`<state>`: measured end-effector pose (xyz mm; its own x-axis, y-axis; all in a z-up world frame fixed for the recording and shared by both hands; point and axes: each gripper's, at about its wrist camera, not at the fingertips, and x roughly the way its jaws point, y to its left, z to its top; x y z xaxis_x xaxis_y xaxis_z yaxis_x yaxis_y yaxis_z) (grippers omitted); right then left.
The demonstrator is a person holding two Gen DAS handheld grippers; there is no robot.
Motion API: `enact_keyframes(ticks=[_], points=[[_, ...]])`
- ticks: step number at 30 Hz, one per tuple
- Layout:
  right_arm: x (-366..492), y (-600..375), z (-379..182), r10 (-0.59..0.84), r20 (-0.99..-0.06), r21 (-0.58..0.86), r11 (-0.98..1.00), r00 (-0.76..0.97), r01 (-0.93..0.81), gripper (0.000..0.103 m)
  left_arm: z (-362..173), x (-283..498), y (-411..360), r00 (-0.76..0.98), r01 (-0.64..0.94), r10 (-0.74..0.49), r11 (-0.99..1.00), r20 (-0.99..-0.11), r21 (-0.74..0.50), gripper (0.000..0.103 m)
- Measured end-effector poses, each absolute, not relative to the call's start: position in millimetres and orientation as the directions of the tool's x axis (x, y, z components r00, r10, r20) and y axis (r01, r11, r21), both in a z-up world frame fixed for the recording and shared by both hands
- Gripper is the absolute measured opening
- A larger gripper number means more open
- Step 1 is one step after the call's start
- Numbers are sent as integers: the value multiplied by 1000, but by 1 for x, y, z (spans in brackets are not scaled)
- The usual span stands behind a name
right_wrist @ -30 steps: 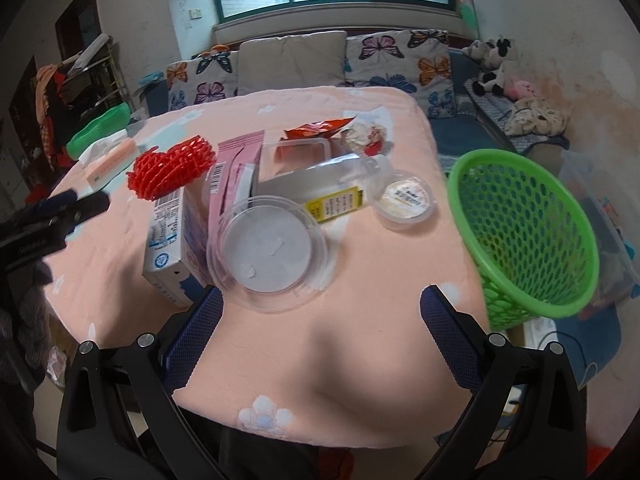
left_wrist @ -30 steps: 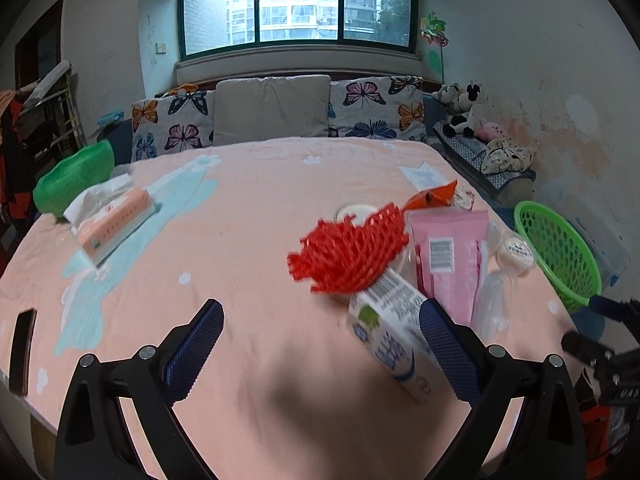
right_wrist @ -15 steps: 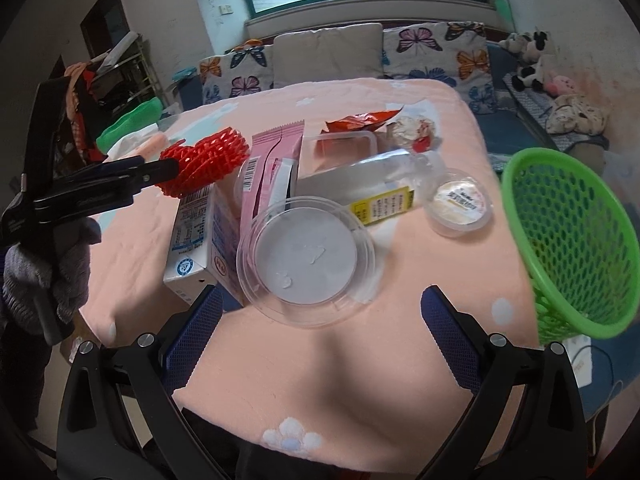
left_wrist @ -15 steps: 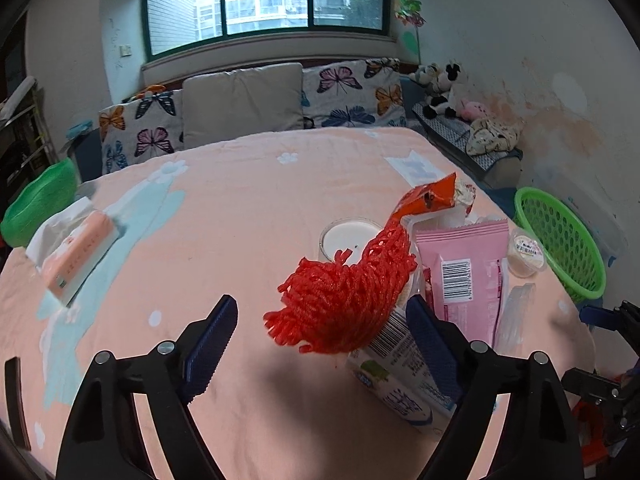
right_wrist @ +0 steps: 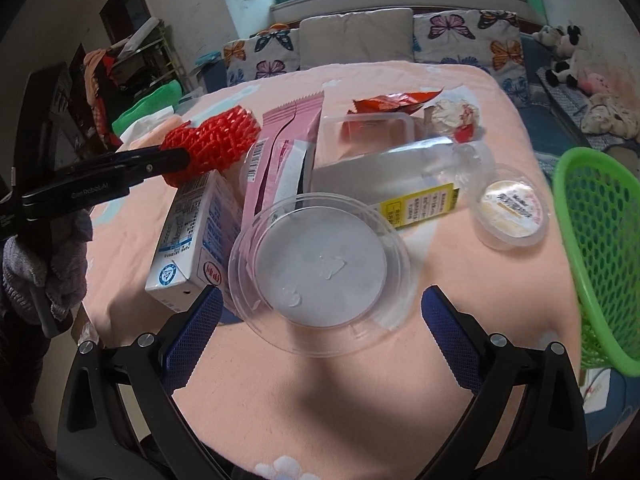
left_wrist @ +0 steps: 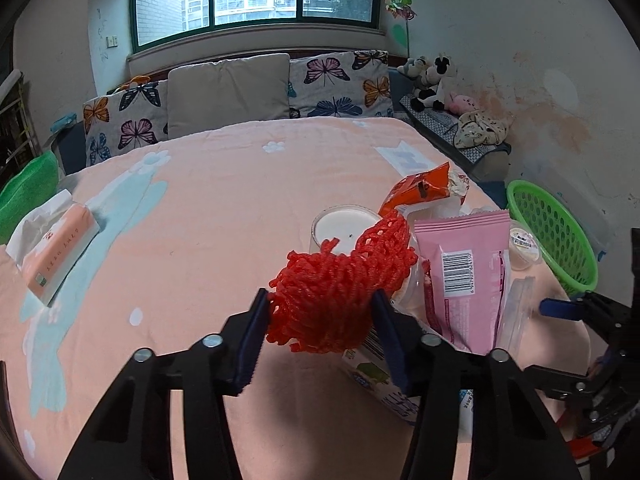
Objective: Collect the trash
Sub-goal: 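Close the left tool on the red mesh scrubber and lift it, then carry the red mesh scrubber with the left tool over the green basket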
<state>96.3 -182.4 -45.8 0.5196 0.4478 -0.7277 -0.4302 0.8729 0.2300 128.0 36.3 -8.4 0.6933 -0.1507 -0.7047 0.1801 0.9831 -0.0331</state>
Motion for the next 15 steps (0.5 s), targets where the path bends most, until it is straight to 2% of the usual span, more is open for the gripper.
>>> enact_keyframes(ticks=[8,15], points=[[106,-178,-59,462,-736,247,864,494,-440,99,-7,126,41,692,179,-165,982,-703,-54,35],[103,-174,-56,443,-729,218,873,522,-436,94,0,119,43,698,182,-174,981,-695,-63,31]])
